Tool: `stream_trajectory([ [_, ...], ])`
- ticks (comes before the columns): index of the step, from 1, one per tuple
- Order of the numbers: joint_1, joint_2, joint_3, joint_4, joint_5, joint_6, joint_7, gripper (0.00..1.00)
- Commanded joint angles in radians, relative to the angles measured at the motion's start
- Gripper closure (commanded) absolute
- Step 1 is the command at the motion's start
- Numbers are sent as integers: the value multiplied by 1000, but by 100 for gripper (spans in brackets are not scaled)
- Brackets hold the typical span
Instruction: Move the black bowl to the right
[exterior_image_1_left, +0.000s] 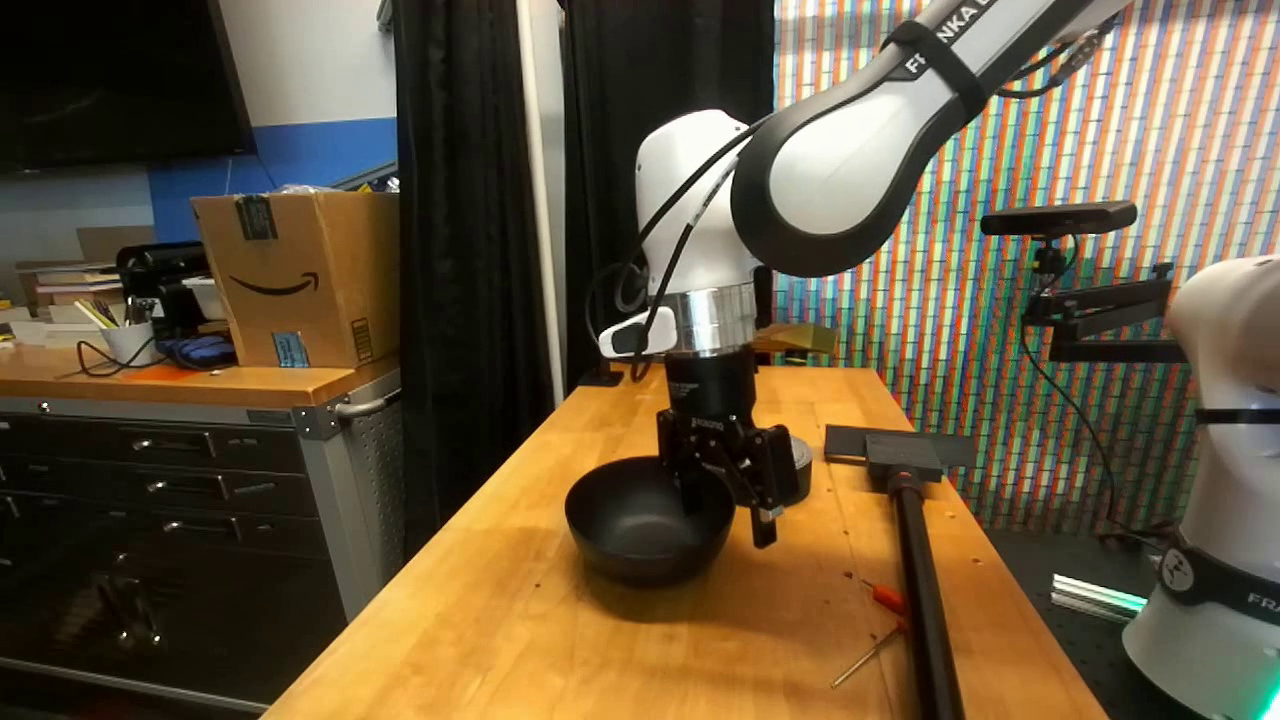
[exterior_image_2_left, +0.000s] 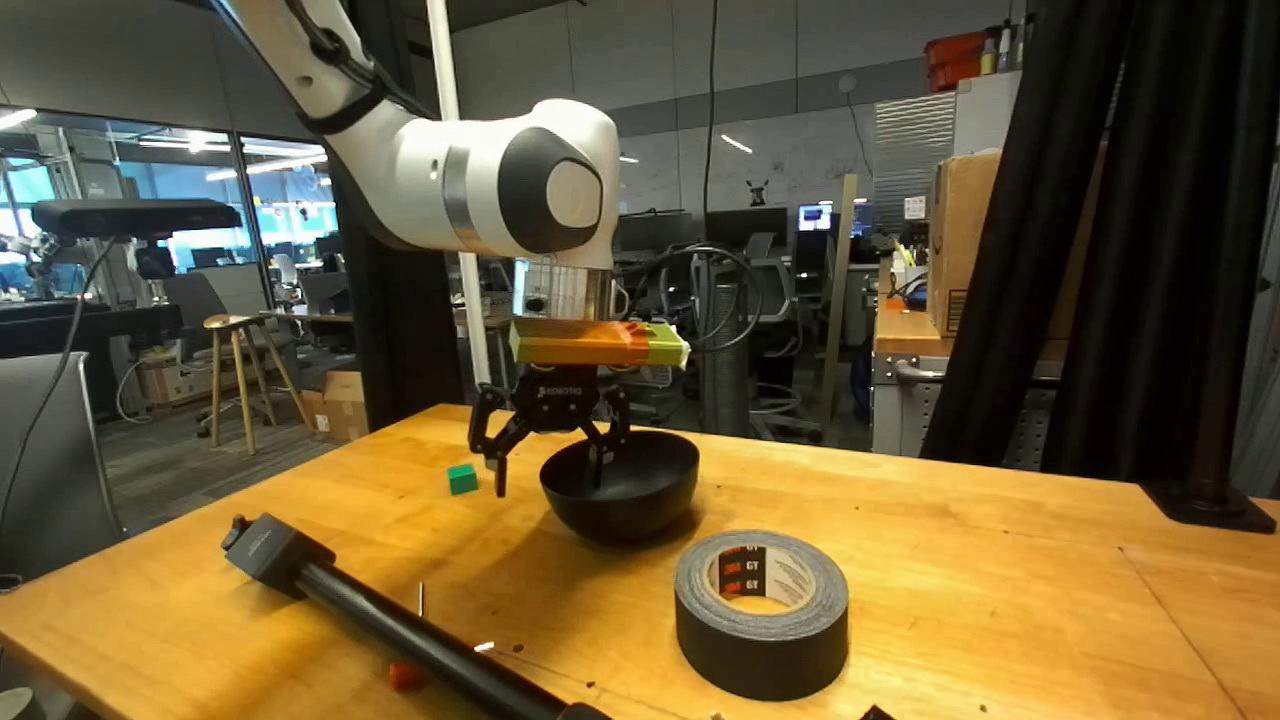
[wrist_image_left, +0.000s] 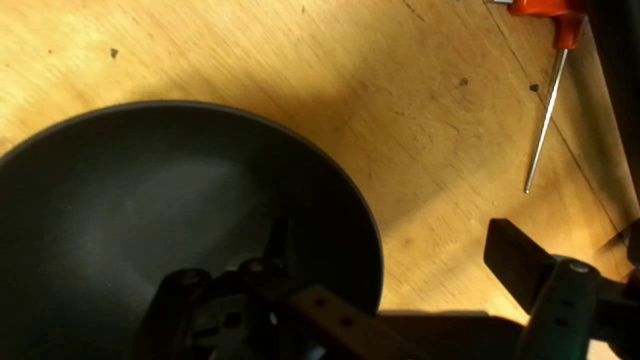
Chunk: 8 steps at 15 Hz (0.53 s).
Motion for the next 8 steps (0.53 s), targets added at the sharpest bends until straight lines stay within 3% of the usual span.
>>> stream_trajectory([
  [1, -16, -27, -13, -39, 27, 31, -31, 0],
  [8, -24, -32, -17, -76, 17, 44, -13, 0],
])
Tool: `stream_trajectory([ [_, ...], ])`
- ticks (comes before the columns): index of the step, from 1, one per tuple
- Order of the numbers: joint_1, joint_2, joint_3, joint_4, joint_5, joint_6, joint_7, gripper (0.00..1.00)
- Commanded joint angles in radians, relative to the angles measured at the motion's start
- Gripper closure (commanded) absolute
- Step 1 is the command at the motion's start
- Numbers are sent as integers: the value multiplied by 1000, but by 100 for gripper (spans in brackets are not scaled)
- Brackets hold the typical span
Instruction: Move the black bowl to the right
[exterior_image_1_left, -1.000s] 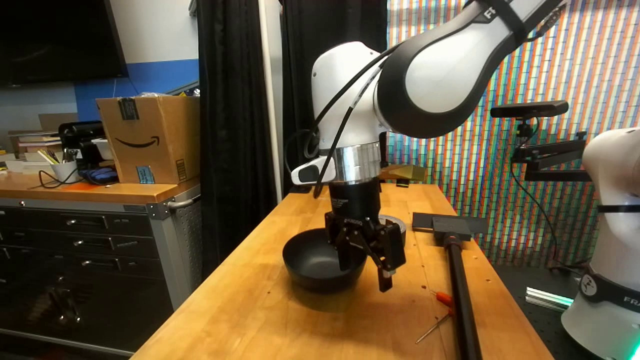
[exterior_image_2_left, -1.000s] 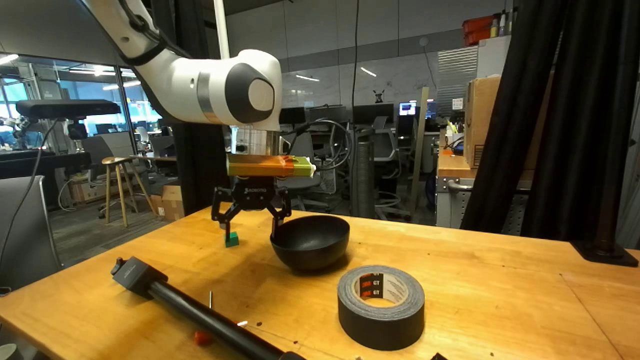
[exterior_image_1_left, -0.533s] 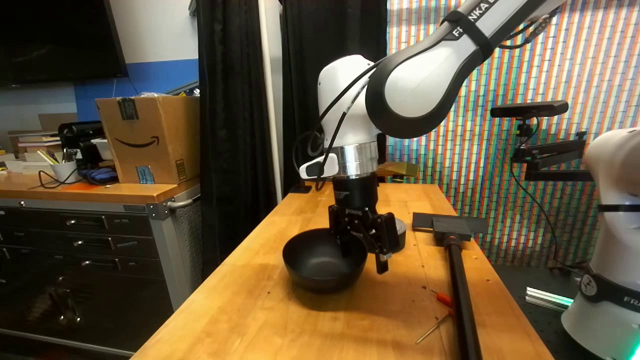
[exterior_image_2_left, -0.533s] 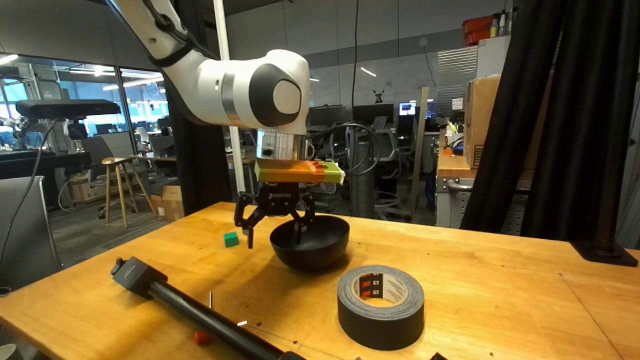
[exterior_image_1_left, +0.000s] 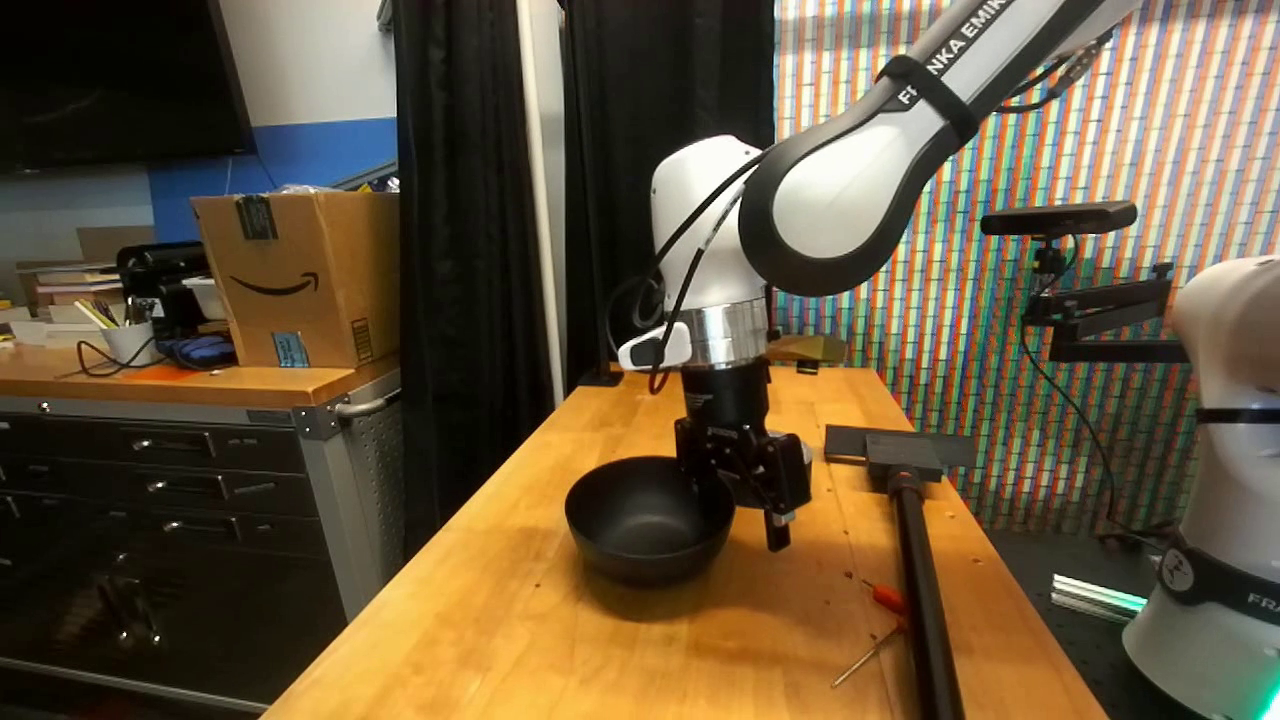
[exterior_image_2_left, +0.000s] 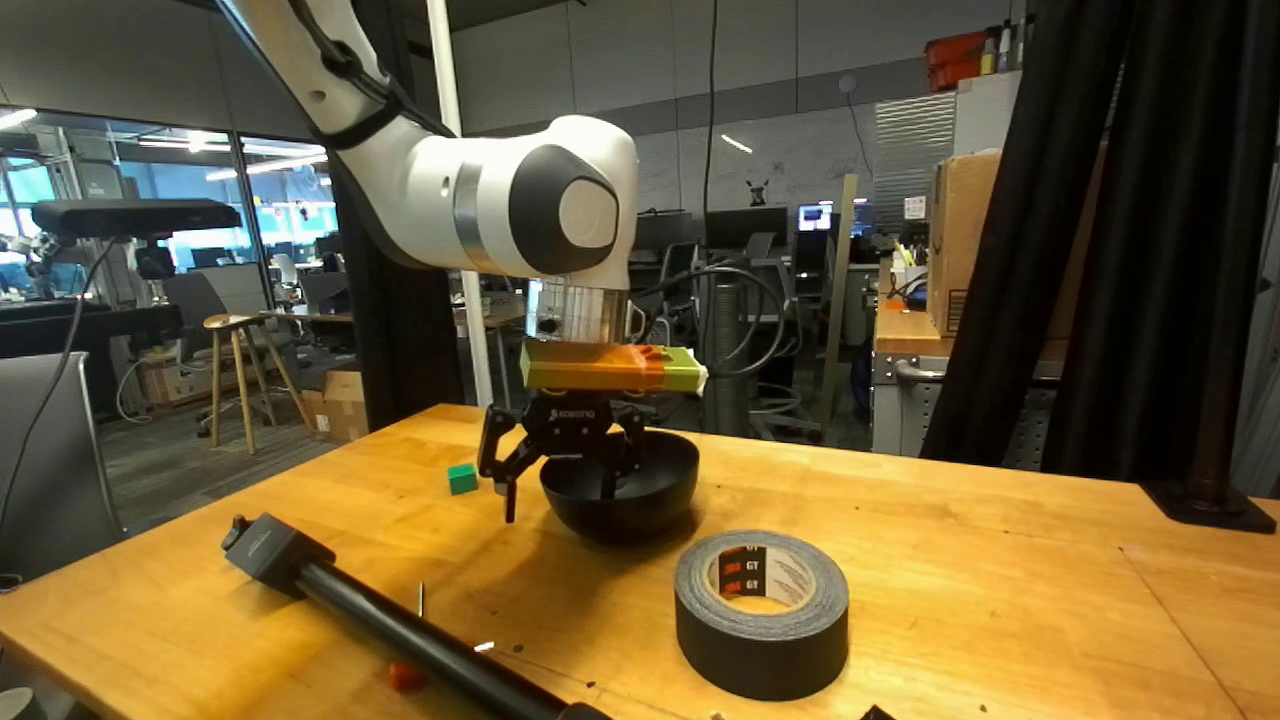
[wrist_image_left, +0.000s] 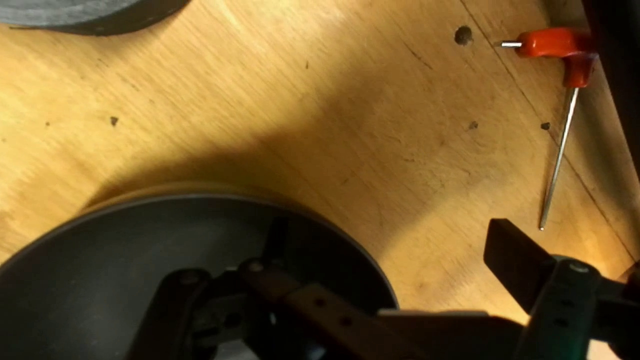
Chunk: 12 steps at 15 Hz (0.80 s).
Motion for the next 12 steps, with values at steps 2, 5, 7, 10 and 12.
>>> stream_trajectory([
  [2, 0, -31, -1, -34, 16, 23, -4, 12],
  [5, 1, -32, 1, -41, 16, 33, 2, 42],
  [7, 1, -28, 1, -43, 14, 37, 4, 58],
  [10, 2, -28, 2, -47, 15, 40, 6, 80],
  [12, 1, -27, 1, -47, 17, 42, 6, 95],
])
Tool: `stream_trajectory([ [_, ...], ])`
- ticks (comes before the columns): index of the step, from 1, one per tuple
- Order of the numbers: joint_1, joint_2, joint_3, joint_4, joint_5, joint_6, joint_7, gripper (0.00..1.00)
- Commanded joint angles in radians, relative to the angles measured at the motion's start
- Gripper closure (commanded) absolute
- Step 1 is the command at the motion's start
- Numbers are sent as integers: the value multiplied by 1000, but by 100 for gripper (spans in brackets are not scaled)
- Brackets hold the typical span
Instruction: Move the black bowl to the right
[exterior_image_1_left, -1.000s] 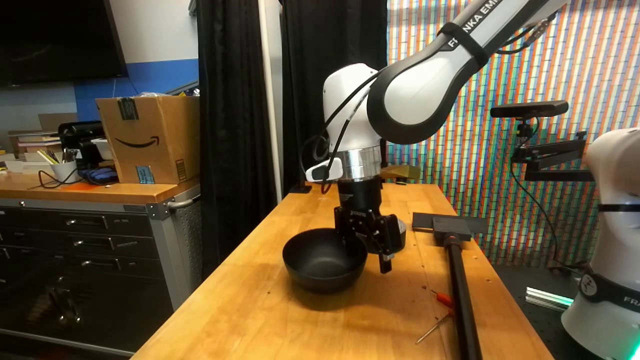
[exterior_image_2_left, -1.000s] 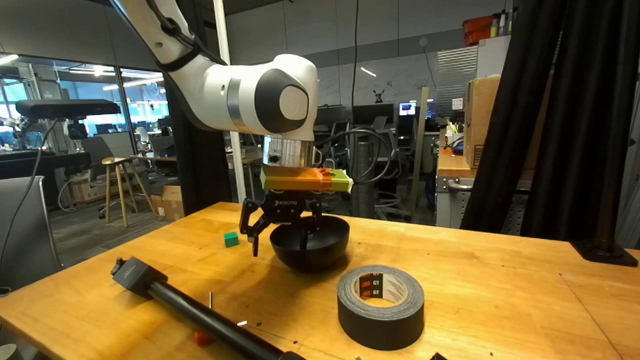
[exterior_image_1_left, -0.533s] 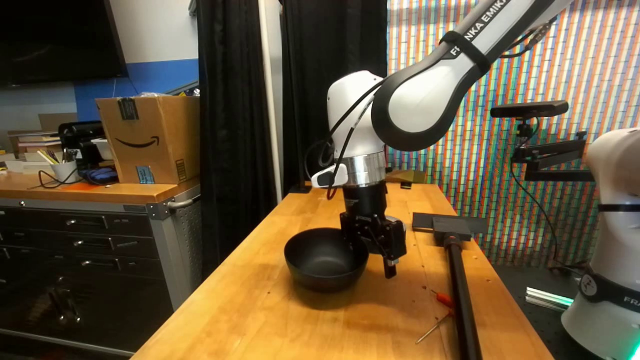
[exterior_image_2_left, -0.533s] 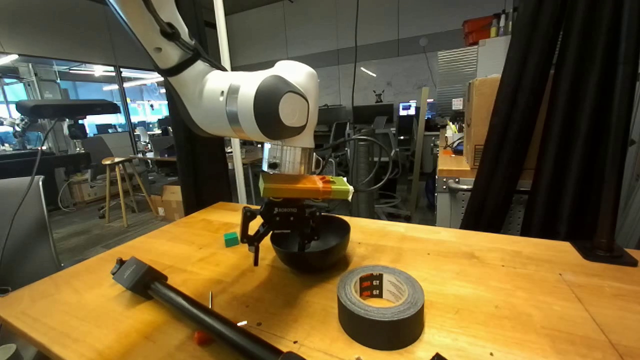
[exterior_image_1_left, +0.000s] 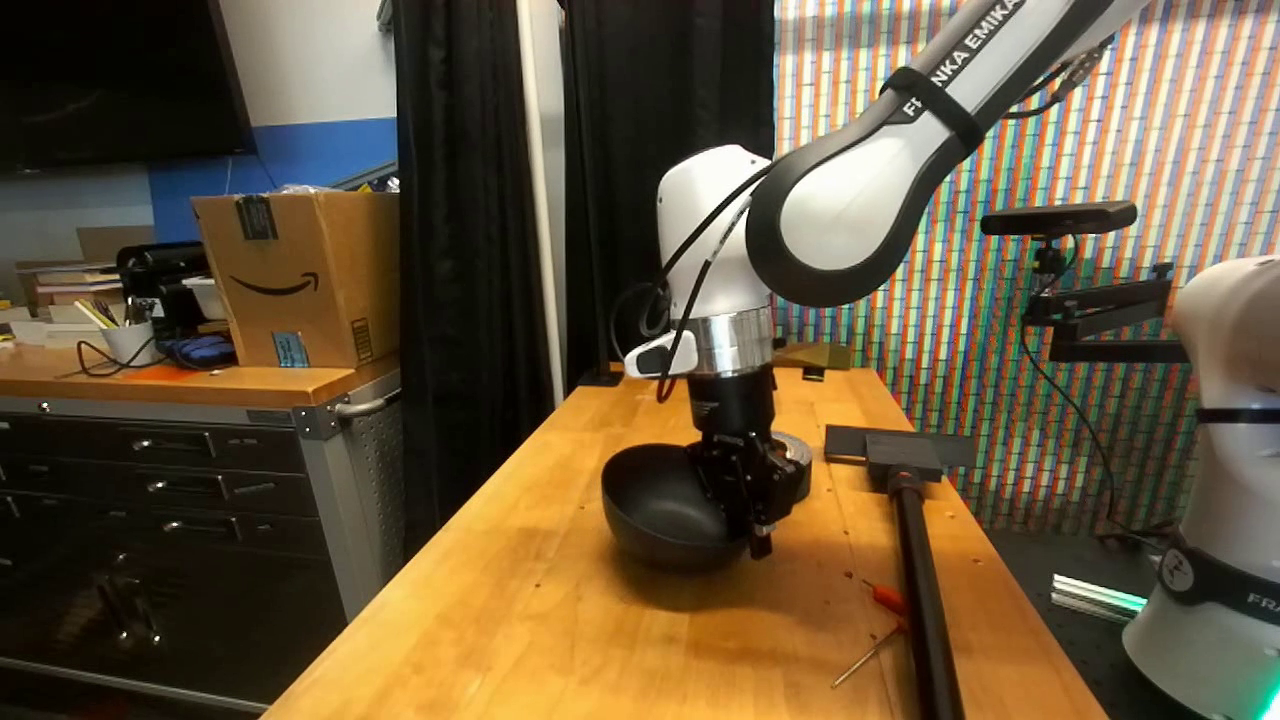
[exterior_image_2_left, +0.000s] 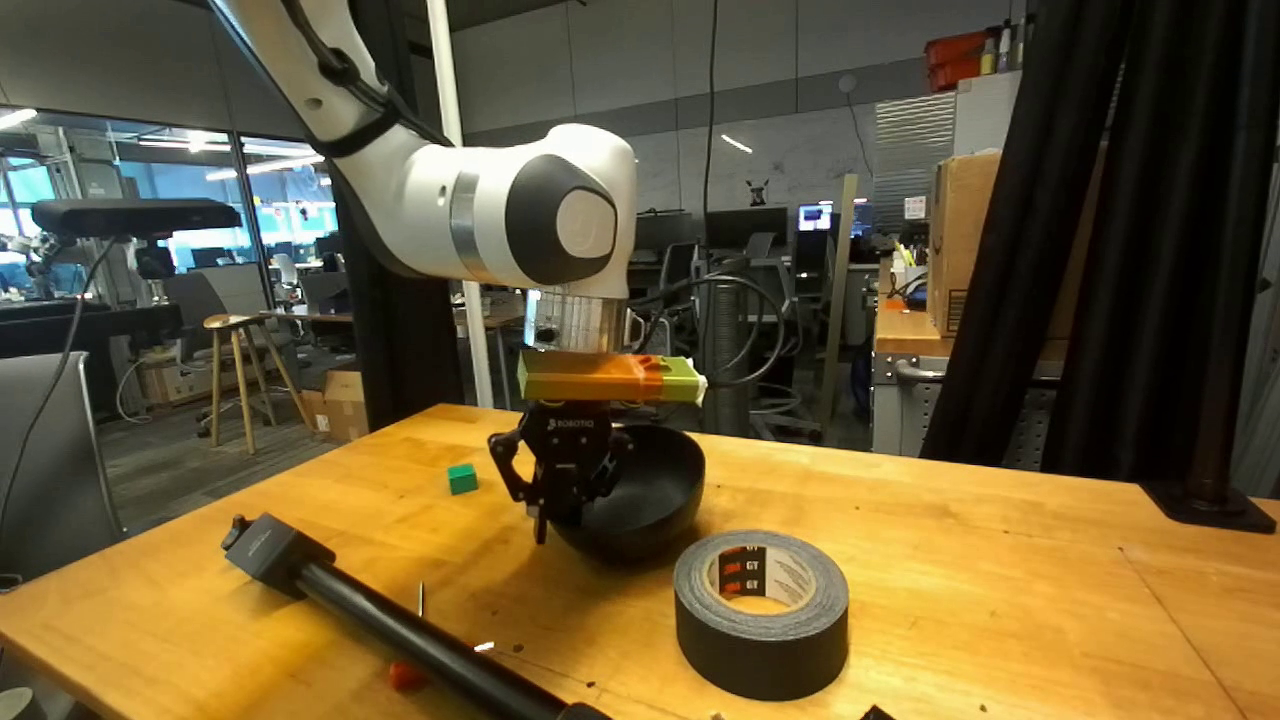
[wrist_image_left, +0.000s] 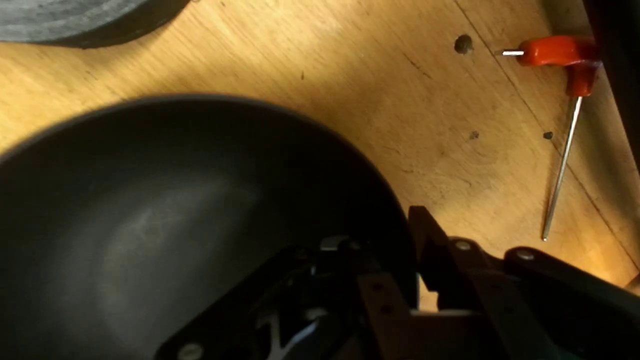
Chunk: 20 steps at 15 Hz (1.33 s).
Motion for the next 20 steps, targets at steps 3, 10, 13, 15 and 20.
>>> stream_trajectory([
  [3, 4, -40, 1, -26, 16, 27, 9, 96],
  [10, -2, -70, -16, -8, -6, 52, 41, 98],
  [13, -13, -94, -31, 8, -35, 51, 68, 98],
  [15, -25, -106, -45, 24, -57, 53, 86, 98],
  [20, -38, -127, -63, 88, -102, 55, 143, 98],
])
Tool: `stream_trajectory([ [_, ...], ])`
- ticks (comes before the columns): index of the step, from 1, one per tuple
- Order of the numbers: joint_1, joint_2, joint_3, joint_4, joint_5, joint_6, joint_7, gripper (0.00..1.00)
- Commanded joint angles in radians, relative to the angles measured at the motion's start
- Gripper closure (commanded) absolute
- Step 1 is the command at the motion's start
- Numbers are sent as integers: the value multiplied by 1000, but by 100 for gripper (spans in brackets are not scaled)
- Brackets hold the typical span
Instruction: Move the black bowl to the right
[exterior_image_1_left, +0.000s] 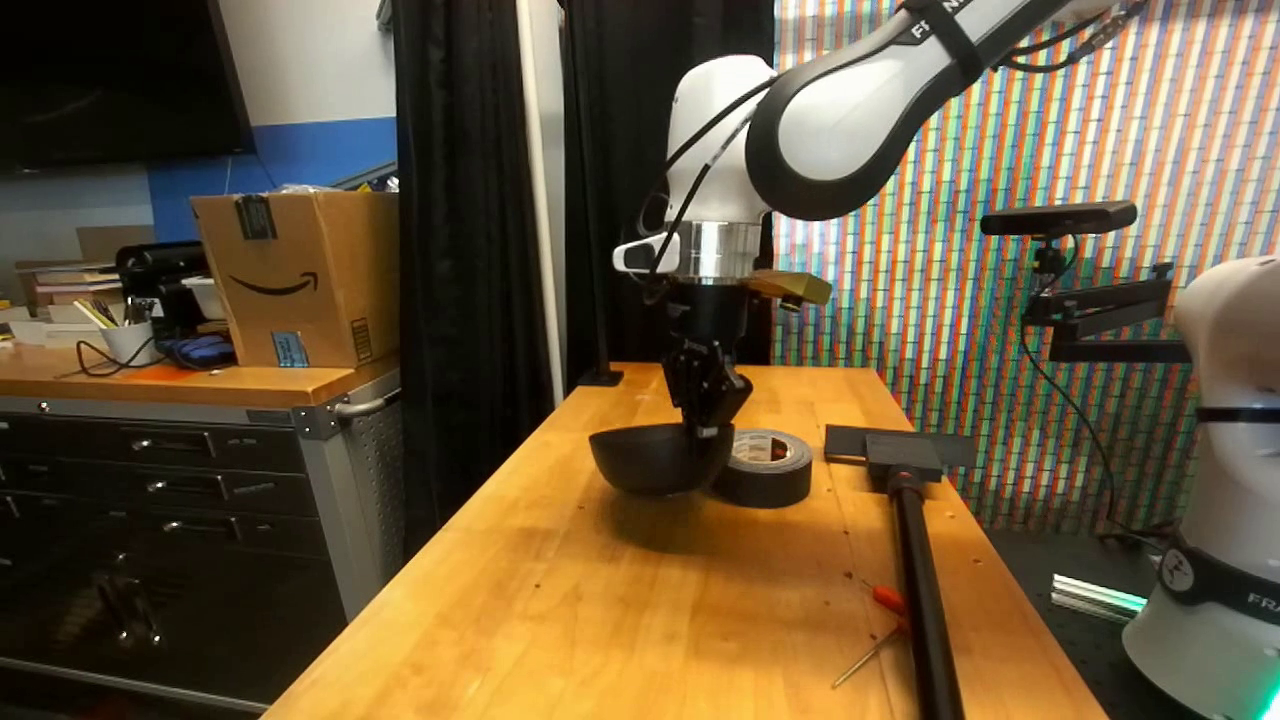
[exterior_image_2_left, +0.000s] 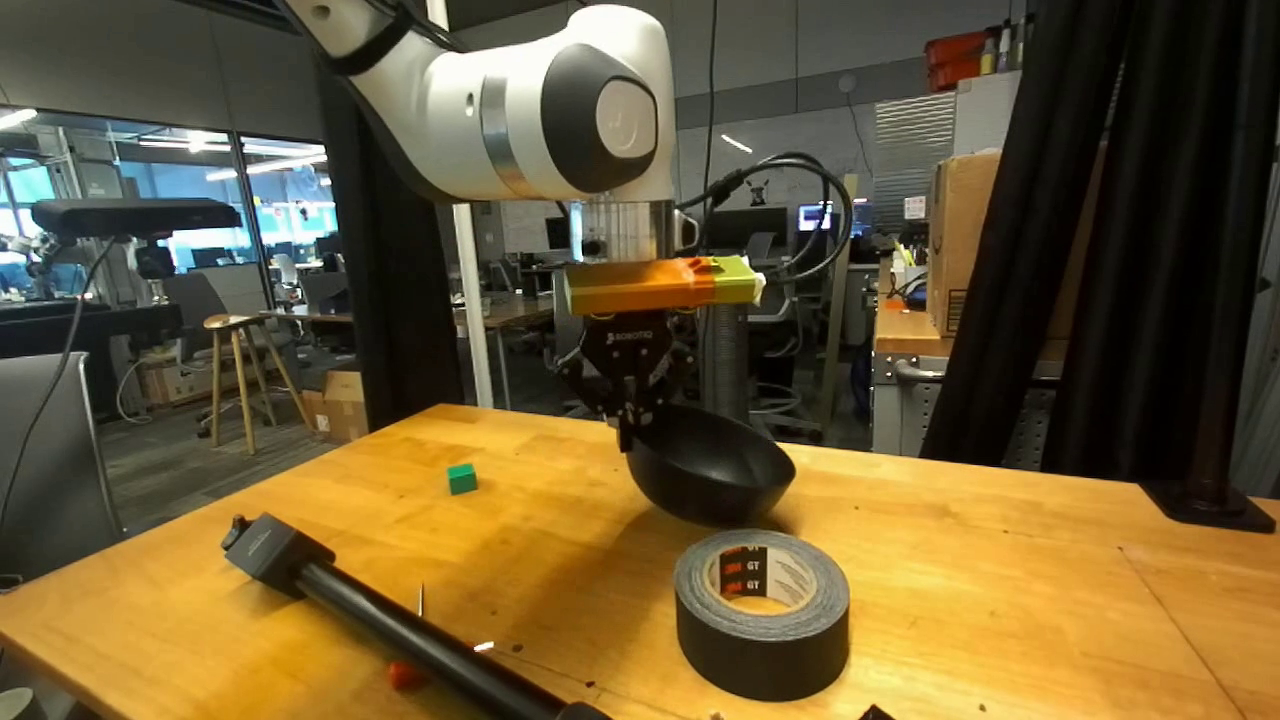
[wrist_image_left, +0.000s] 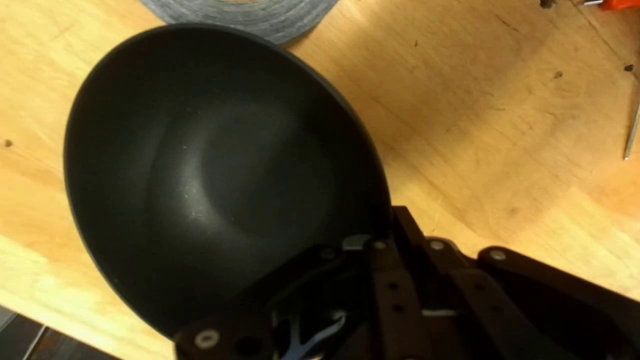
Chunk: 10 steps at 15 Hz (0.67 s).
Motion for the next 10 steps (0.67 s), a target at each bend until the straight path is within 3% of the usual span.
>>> stream_trajectory([
  [1, -8, -23, -9, 48, -49, 15, 69, 98],
  [10, -56, -34, -71, 69, -66, 33, 161, 98],
])
